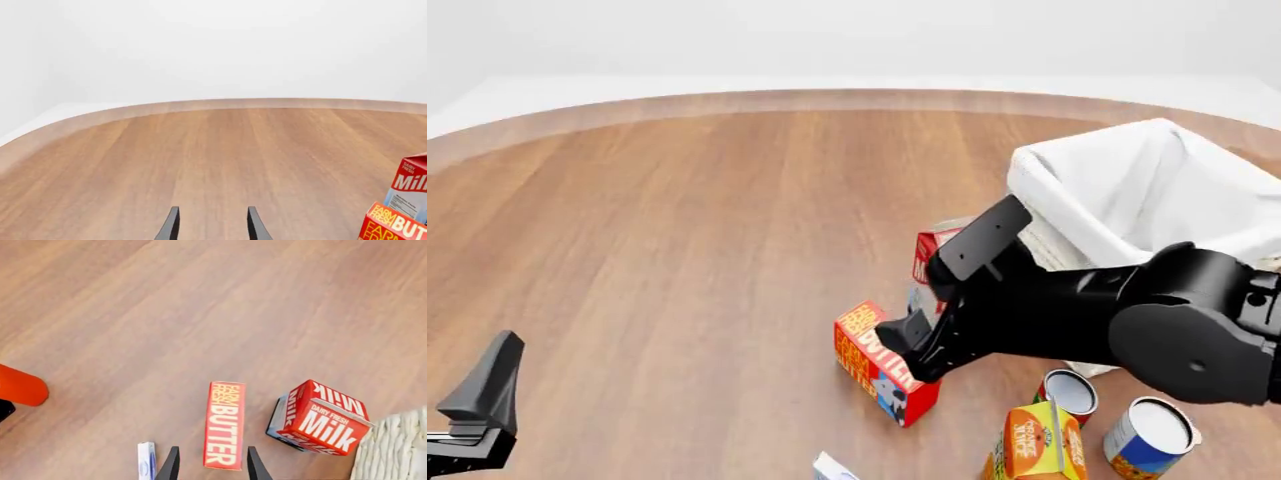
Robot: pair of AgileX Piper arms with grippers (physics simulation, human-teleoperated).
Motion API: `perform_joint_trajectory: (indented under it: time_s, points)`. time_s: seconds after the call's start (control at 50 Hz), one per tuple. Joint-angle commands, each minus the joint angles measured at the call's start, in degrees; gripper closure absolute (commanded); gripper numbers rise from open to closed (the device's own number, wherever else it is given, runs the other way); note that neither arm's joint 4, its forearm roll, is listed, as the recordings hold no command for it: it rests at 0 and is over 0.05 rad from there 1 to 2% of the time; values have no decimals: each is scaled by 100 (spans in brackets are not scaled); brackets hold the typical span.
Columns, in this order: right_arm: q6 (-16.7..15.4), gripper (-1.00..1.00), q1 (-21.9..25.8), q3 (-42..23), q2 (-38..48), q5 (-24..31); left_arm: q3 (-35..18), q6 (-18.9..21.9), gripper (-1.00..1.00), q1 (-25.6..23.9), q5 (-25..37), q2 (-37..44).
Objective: Pick up the cream cheese box and the butter, and put them in the basket.
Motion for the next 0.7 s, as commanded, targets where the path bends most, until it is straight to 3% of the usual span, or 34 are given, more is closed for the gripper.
perform_joint_trajectory:
  time_s: [0.02,0.7]
  points:
    - [235,-100,78,51,237,-91,0,0,-100,0,0,0]
    - [192,-100,-207,99,649,-314,0,0,-100,0,0,0]
